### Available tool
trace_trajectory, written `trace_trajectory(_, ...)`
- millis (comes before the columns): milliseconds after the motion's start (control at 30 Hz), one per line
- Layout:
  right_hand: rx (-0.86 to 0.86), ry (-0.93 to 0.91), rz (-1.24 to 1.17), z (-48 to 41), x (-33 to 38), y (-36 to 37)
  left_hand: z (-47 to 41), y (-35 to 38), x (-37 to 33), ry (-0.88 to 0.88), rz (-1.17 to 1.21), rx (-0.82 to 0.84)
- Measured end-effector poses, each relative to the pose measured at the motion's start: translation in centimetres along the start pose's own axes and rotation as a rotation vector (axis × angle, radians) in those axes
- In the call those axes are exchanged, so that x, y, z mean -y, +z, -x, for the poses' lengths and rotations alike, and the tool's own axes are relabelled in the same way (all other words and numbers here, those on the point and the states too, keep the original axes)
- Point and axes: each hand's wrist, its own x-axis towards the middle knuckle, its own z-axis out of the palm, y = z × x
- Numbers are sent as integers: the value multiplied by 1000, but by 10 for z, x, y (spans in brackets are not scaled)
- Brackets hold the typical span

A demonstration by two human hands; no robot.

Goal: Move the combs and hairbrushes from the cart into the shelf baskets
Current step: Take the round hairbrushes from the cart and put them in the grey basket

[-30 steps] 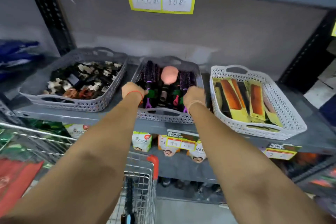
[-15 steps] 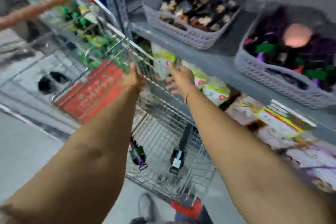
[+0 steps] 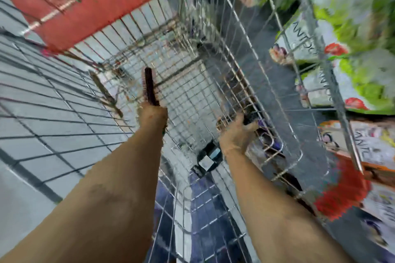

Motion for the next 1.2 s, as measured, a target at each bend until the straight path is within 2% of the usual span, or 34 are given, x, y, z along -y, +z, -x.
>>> trace_trajectory(67,-60,-135,38,5,11,1,-3,6,9,-23,-109,-38)
trace_trajectory(133,-60,-360,21,-1,30,-2,-6,8,10,-40,-172,-67)
trace_trajectory(233,100,-463,-33,-21,53,-10,-11,11,12,-67,-190,-53)
trace_trajectory(300,200,-417,221,-33,50,-14,-14,11,13,-51,-209,-64)
trace_trajectory(367,177,-363,308,-35,40,-16,-18,11,15,-24,-206,-55)
trace_trajectory(467,-15,-336,234,-24,39,-6,-20,10,18,-50,82,-2)
trace_trajectory(500,-29,-303,199,-18,42,1,-20,10,19,-73,213,16)
trace_trajectory(600,143,-172,145,0,43,22,-15,9,21,-88,502,112)
trace_trajectory(667,189,-86,56,5,42,30,-13,7,21,-71,611,213)
trace_trajectory(767,147,64,-258,-1,45,24,-13,7,19,-47,531,318)
trace_trajectory(867,73,48,-207,-10,32,11,-15,11,18,-74,293,291)
trace_trajectory(967,139,48,-181,-11,23,2,-17,11,13,-58,145,294)
trace_trajectory(1067,267,22,-257,-5,32,-4,-13,6,9,-61,299,378)
trace_trajectory(1200,201,4,-447,18,32,-13,6,-5,0,32,524,606)
